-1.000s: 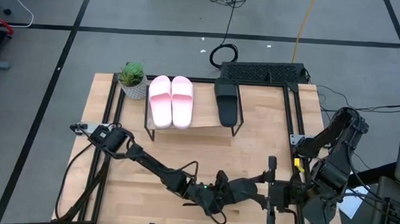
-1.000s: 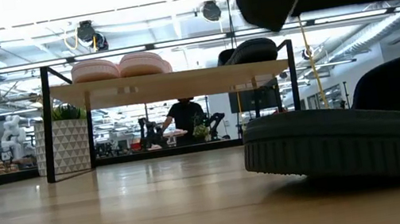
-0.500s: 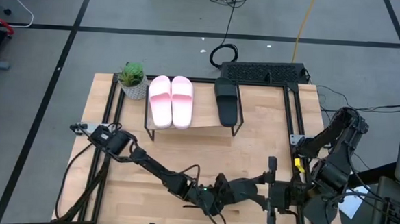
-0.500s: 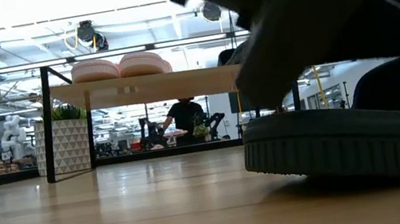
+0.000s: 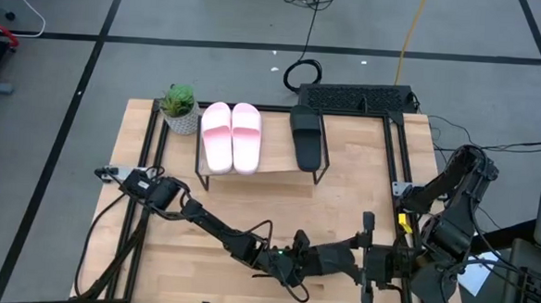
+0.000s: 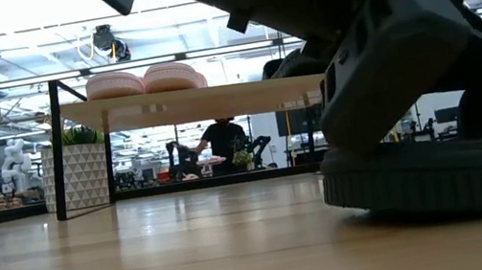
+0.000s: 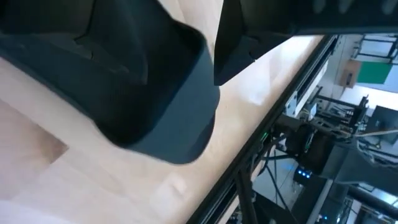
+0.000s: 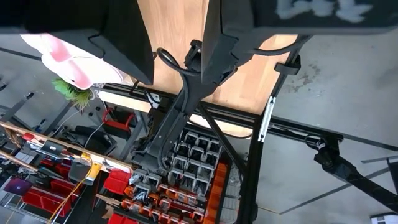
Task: Pick and place slides into the shelf
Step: Put the black slipper on the shelf
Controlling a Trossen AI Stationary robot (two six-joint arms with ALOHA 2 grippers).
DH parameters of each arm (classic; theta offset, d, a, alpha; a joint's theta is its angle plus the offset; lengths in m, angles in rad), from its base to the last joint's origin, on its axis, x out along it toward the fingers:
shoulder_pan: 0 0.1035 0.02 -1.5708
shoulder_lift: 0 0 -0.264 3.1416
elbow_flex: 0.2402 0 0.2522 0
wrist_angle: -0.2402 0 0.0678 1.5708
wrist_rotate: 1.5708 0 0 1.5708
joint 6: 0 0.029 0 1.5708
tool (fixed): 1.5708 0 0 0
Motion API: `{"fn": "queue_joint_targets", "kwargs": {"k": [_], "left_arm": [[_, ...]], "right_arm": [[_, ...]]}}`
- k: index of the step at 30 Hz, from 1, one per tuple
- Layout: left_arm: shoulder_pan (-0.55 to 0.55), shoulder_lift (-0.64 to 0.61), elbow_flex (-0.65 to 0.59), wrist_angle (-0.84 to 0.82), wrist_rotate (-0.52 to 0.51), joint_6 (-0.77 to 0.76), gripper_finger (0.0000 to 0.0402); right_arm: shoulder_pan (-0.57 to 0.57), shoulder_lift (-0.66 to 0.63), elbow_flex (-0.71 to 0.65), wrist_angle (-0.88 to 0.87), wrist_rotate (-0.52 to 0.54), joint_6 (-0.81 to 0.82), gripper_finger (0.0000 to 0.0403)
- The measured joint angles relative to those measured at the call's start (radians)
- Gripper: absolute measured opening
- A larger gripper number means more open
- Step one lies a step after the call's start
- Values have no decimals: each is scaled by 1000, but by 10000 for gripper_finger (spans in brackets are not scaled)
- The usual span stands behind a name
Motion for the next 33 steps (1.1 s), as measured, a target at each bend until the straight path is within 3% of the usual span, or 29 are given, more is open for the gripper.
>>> {"fn": "queue_joint_targets", "kwargs": {"k": [7,14,24,33], "left_arm": [[10,0,3,-5,24,-13,191],[-15,0,88,-124,26,-17,188],[26,0,140,-221,138,-29,117],[30,10,139,-236,132,4,109]], "right_arm": [[0,0,0,0,0,0,123],[0,0,0,0,0,-17,123],[0,0,0,9,-2,-23,123],[0,0,0,15,-2,-52,123]]}}
